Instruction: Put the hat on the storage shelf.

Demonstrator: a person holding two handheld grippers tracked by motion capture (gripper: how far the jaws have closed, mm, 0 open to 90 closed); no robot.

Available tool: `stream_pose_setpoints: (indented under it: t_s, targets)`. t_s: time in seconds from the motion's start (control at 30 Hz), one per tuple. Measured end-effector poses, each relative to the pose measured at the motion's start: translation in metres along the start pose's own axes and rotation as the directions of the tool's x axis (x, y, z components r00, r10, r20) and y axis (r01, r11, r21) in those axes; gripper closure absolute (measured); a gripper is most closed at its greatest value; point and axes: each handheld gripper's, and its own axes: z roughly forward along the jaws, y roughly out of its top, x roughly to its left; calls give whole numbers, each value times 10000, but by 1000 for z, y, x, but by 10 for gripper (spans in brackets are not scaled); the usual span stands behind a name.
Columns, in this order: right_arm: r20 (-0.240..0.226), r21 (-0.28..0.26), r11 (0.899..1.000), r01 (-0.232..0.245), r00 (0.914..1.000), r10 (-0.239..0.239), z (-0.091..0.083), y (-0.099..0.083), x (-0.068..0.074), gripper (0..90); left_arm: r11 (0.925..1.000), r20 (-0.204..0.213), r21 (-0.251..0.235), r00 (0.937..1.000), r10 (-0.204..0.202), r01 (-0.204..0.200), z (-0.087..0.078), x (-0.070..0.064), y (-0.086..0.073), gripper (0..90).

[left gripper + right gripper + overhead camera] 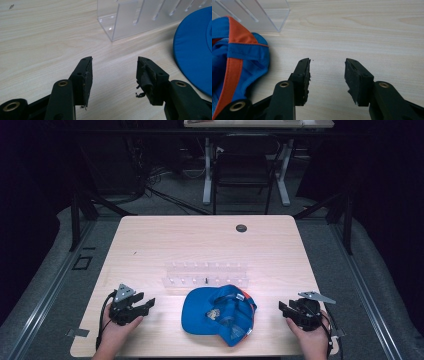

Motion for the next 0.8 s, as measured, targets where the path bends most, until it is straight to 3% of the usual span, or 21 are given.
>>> stream_pose_setpoints:
  t_s: [0.23,0.5,0.8]
  targets:
    - [106,37,10000,-13,9999,13,-4,1,4,547,9999,-125,97,9999,-77,78,-2,2,0,500]
    - [-532,466,9982,-385,9977,410,-5,1,9,580,9997,-145,204,9998,-151,154,-7,1,2,512]
    - [-1277,1045,9941,-296,9909,429,-9,7,18,591,9992,63,243,9995,-313,311,-10,-3,4,525]
